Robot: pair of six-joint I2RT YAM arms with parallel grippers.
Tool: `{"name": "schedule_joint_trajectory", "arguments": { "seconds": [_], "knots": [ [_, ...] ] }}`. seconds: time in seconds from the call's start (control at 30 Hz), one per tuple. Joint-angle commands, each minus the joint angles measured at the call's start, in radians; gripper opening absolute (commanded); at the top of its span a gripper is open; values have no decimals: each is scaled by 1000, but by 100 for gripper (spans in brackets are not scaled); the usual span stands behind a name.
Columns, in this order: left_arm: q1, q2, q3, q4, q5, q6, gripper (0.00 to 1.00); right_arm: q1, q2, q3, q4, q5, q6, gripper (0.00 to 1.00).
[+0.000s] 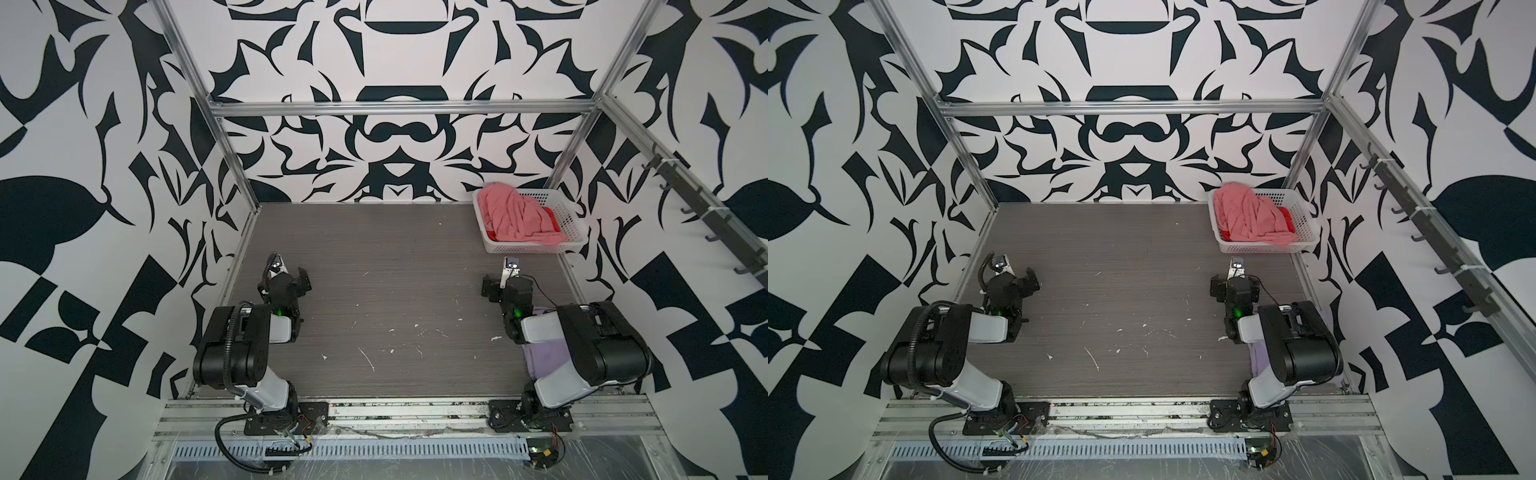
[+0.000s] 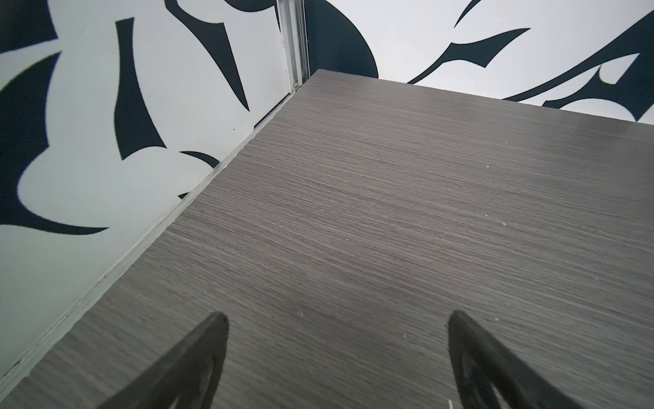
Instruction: Fold and stack the t-shirts
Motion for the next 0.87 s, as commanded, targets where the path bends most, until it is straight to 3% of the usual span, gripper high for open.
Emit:
{"name": "schedule_joint_trajectory", "arguments": {
  "seconds": [0.0, 0.83],
  "knots": [
    [3, -9, 0, 35, -3, -3, 99, 2, -18, 25, 16, -23, -16, 100],
    [19, -8, 7, 16, 33, -15, 99, 3, -16, 25, 19, -23, -16, 100]
  ]
}}
